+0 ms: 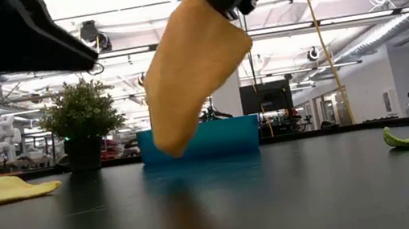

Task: Fold microfiber towels
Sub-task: Put the orange microfiber towel into the blue bin

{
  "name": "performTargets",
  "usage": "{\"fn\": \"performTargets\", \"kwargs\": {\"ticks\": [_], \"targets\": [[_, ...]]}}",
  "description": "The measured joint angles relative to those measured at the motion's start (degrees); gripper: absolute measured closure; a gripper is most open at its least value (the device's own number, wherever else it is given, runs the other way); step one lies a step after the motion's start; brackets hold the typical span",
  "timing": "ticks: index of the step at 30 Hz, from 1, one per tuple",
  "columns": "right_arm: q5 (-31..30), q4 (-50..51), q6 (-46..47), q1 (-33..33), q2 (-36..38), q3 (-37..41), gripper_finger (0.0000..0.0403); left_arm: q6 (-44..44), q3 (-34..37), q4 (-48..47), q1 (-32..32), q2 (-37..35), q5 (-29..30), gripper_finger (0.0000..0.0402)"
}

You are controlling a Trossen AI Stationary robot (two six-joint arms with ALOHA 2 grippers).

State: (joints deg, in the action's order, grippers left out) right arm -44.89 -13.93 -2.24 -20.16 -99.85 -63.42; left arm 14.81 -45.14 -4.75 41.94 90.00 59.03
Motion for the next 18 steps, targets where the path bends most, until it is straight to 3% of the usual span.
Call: {"fn": "performTargets", "kwargs": {"ticks": [5, 18], "targets": [[-0.3, -4.1, -0.5, 0.7, 0.0, 0.0, 0.0403, -8.2, 4.2, 13.6, -1.4, 0.0, -2.4, 0.0211], [-1.6, -7.7, -3.4, -1.0, 2.7, 0.0, 0.0403, -5.8, 8.3, 14.4, -4.6, 0.0, -2.7, 0.0211]]}}
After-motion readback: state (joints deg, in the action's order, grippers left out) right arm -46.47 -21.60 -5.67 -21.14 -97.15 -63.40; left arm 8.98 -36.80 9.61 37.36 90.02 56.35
